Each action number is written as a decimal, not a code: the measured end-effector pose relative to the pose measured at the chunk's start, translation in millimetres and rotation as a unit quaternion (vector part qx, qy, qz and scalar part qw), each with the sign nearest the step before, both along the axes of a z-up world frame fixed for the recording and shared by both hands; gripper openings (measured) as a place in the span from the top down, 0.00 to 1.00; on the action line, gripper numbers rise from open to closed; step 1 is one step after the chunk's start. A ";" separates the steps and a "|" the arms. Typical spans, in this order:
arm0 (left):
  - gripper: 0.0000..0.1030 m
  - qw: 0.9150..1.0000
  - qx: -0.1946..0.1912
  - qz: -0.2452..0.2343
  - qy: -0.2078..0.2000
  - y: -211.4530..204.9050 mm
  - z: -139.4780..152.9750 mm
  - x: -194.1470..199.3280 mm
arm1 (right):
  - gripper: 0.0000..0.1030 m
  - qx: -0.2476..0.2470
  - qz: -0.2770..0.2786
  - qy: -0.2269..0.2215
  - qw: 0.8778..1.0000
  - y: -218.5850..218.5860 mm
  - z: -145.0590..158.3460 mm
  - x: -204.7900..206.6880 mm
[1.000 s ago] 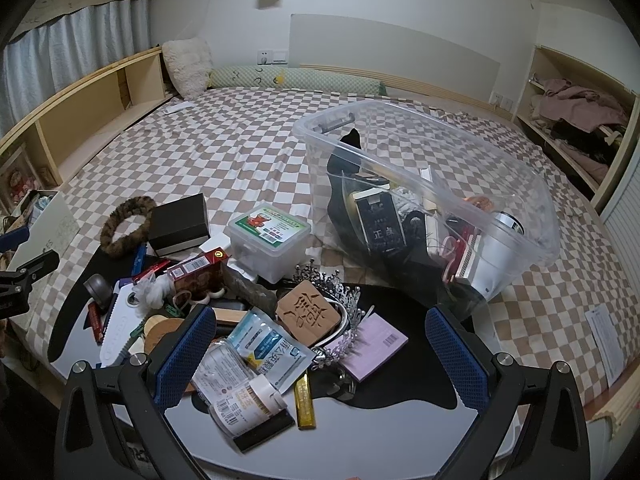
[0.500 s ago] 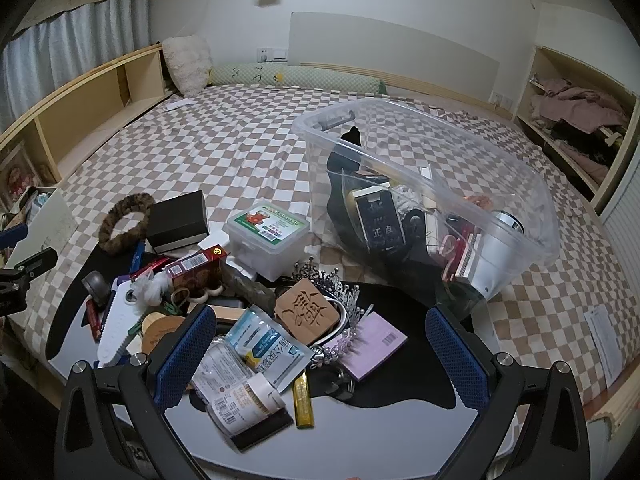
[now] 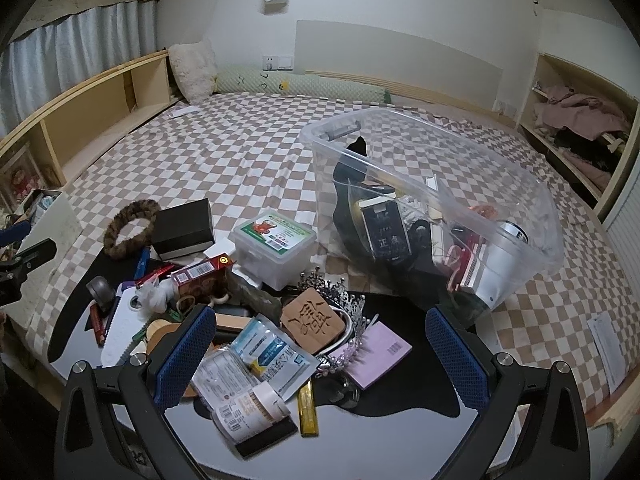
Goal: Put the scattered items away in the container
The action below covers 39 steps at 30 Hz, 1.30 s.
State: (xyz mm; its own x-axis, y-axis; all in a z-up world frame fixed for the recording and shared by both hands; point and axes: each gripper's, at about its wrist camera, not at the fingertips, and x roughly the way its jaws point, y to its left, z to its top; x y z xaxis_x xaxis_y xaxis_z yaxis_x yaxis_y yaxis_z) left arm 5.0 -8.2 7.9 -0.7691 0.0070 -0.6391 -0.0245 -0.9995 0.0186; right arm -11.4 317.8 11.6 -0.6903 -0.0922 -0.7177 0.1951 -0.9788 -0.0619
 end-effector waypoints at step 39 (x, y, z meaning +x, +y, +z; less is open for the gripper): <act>0.00 0.990 0.066 -0.125 0.023 0.1 46.3 -34.8 | 0.00 0.007 0.004 0.044 0.999 -10.6 31.7 -76.2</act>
